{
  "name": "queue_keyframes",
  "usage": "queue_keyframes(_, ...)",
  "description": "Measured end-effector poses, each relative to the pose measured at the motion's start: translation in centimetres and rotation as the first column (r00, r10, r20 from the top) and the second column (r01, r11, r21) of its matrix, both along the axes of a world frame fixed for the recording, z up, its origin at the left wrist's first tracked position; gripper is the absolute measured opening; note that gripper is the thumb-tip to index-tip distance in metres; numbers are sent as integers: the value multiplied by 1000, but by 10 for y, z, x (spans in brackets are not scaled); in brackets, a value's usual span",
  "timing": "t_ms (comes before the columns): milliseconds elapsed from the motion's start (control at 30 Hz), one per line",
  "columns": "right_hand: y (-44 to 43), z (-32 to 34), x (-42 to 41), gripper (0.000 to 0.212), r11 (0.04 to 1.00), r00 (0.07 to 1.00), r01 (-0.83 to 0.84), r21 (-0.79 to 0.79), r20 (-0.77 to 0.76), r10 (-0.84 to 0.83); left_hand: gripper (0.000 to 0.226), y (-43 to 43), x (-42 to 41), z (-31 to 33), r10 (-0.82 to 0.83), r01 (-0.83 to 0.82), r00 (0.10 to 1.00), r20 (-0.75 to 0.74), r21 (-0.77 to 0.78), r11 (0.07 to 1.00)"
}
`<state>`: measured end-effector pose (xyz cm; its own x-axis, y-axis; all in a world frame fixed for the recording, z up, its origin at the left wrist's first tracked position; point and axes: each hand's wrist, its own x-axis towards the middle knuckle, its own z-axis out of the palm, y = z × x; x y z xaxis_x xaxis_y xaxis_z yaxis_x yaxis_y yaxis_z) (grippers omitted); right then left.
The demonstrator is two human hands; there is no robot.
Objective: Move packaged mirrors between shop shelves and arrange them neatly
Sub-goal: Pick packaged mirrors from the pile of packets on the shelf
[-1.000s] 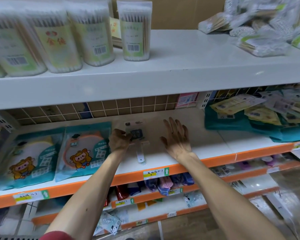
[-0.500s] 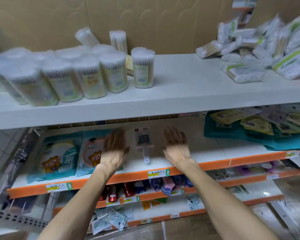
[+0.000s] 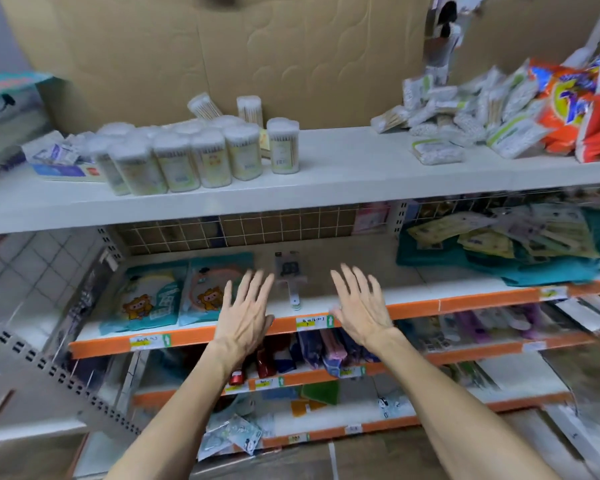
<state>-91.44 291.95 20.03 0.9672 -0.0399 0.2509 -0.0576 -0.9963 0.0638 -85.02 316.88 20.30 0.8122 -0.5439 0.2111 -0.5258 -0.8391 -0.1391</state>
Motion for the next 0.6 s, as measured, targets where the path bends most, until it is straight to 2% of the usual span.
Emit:
queue_keyframes(267, -30, 8, -120, 81, 998, 998, 58, -25, 11, -58, 83, -45, -80, 6, -132, 132, 991, -24, 1, 991)
queue_keyframes(433, -82, 28, -182, 80, 985, 985, 159, -62, 72, -154, 80, -111, -121, 29, -270, 270, 963, 1, -39, 962)
queue_keyframes(600, -156, 36, -225, 80, 962, 959, 271, -20, 96, -268, 86, -200, -150, 45, -379, 378, 925, -2, -74, 923)
